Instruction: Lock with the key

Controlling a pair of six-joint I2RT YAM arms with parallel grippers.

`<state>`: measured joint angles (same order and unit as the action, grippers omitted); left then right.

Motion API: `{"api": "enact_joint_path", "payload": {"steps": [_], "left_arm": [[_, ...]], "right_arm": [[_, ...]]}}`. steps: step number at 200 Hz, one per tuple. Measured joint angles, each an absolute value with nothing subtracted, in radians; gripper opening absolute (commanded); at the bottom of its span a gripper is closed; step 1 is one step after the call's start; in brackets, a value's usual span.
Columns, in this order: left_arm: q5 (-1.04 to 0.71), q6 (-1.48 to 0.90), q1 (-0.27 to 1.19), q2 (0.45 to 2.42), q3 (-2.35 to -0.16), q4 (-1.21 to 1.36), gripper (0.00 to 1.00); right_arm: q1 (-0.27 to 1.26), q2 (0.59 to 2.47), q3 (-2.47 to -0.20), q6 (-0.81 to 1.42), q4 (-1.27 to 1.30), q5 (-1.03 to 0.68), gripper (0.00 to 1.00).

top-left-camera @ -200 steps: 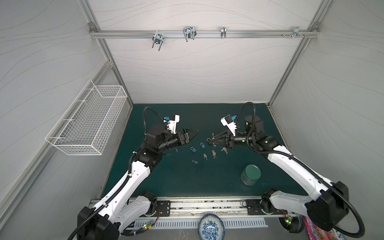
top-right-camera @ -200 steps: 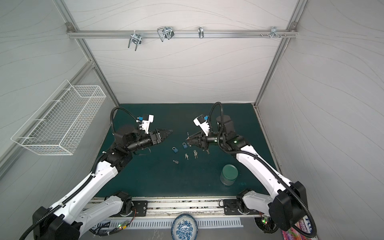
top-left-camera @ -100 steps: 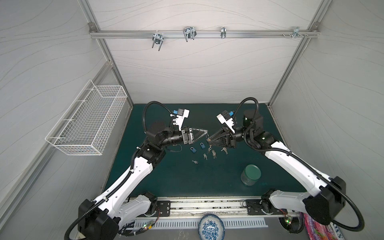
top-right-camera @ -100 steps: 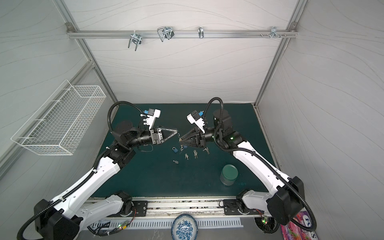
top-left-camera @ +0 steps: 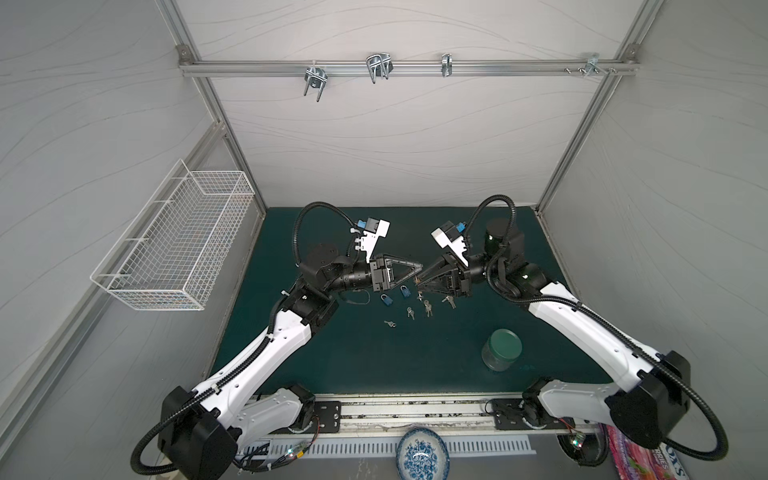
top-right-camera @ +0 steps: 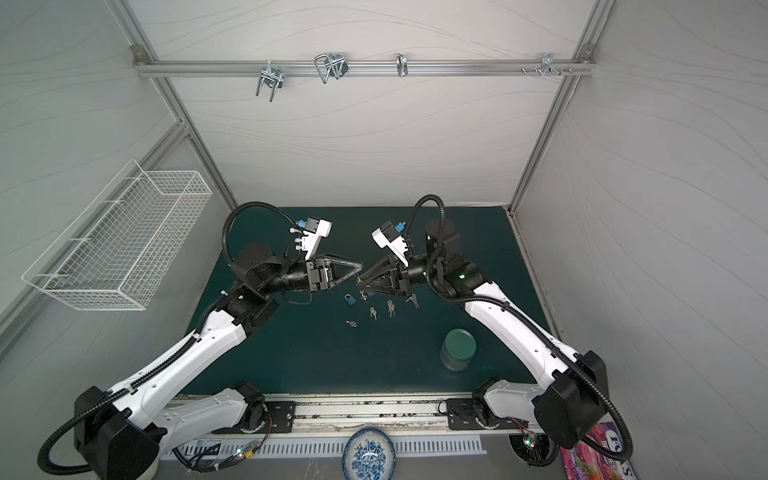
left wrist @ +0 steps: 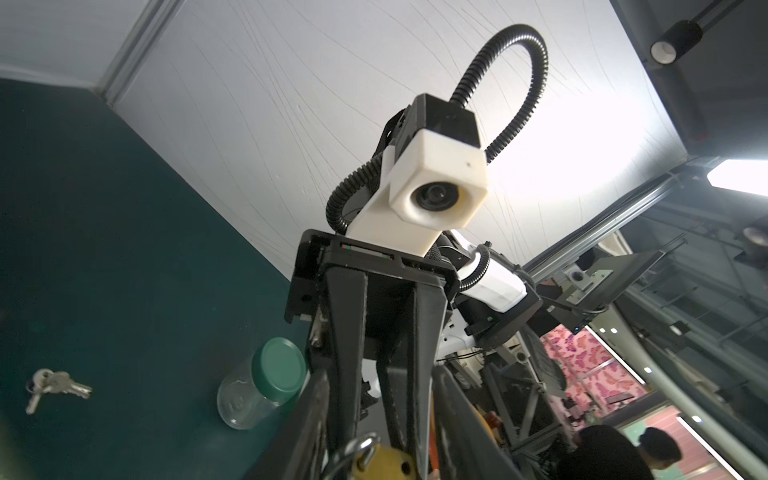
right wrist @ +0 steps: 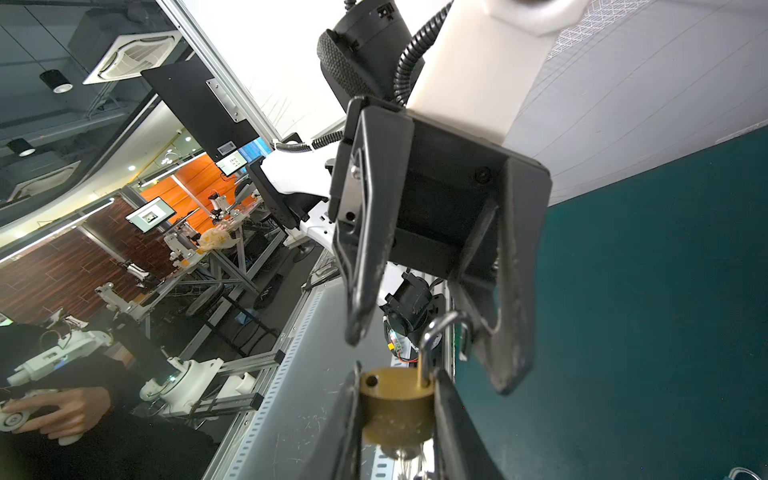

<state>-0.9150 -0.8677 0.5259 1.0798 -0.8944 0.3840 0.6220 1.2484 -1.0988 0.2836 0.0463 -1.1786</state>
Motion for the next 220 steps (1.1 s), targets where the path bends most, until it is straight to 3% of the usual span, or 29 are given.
{"api": "enact_joint_path", "payload": {"steps": [72,94,122,125,137,156,176,220], "left_arm": [[-0.908,-0.857,0.529,1.080,-0.895,0.364,0.06],[-0.904,-0.831,0.529,1.080,-0.895,0.354,0.00],[-0.897,-0.819,0.530,1.079,-0.896,0.347,0.00],[-0.895,-0.818,0.530,1.079,-0.896,0.346,0.00],[-0.884,-0.814,0.531,1.078,-0.896,0.337,0.00],[-0.852,-0.813,0.531,1.068,-0.899,0.292,0.00],[-0.800,-0.813,0.530,1.042,-0.907,0.252,0.00],[-0.735,-0.858,0.496,1.000,-0.935,0.252,0.00]], "right_arm": [[0.622,1.243,-1.097,0.292,0.057,-1.158,0.00],[0.621,1.239,-1.097,0.309,0.052,-1.155,0.00],[0.622,1.231,-1.097,0.308,0.033,-1.134,0.00],[0.622,1.230,-1.097,0.306,0.028,-1.132,0.04],[0.622,1.224,-1.097,0.298,0.010,-1.119,0.36],[0.622,1.203,-1.107,0.262,-0.020,-1.082,0.54],[0.622,1.154,-1.109,0.234,-0.035,-1.016,0.60],[0.623,1.002,-1.044,0.251,0.043,-0.834,0.62]]}}
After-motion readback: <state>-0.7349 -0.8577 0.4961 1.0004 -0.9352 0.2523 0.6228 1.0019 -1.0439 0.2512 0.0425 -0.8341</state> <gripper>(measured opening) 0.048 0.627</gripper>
